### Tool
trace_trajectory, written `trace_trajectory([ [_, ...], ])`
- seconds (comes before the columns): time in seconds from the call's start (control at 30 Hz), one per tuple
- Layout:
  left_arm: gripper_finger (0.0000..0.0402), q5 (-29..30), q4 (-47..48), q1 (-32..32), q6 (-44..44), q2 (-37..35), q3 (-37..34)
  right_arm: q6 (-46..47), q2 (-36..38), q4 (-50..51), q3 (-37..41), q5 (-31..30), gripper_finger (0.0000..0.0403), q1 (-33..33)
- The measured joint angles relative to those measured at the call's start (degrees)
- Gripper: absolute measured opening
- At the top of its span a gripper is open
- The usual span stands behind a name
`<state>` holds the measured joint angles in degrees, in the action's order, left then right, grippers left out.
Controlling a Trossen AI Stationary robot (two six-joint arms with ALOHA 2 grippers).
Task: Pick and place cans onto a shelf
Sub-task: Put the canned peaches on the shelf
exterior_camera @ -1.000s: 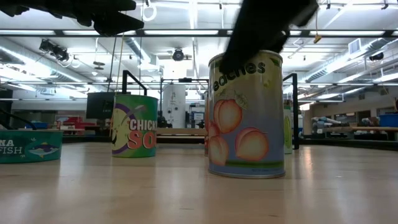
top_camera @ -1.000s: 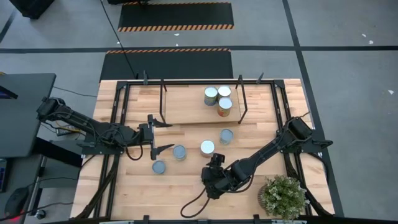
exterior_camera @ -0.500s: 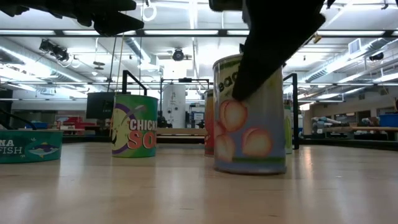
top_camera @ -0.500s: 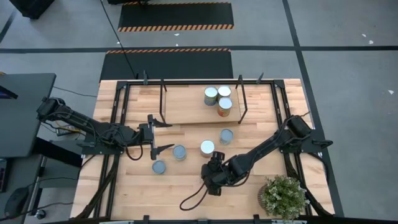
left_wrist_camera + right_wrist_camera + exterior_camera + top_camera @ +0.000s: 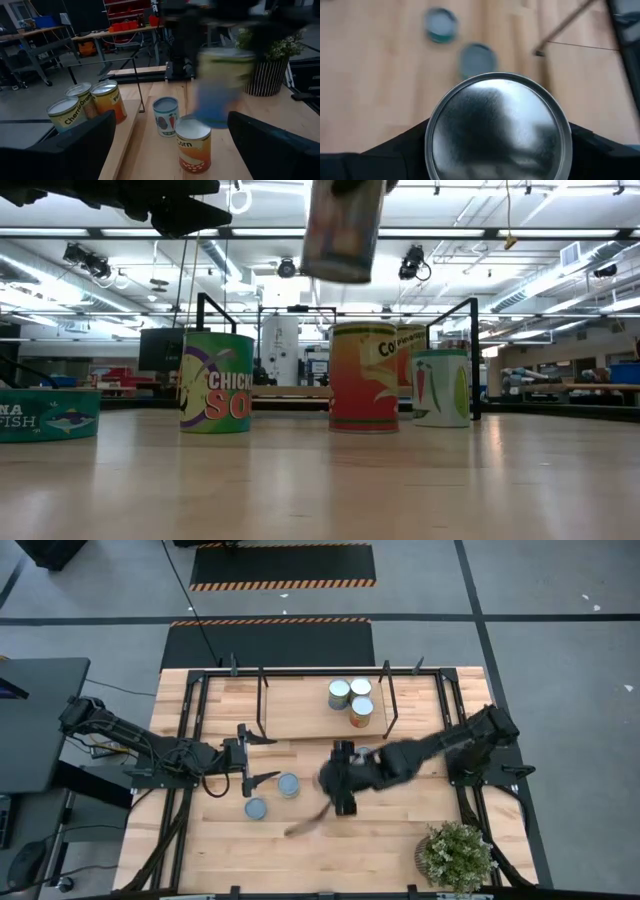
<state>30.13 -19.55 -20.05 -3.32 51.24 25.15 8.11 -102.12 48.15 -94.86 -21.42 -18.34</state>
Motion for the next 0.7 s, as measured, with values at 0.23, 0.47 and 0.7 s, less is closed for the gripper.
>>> trace_trajectory([
  [0.23, 0.0389, -0.02, 0.31, 0.00, 0.76, 0.00, 0.00, -14.24, -0.82, 1.26, 0.76, 4.02, 0.0328, 11.21],
  [0.47, 0.0389, -0.02, 0.60, 0.00, 0.71, 0.00, 0.00, -22.21, -0.99, -1.19, 3.94, 12.32, 0.0329, 22.55],
  [0.7, 0.0389, -0.02, 0.65, -0.02, 0.73, 0.00, 0.00, -28.70, -0.99, -5.27, 7.62, 14.20, 0.0329, 28.88],
])
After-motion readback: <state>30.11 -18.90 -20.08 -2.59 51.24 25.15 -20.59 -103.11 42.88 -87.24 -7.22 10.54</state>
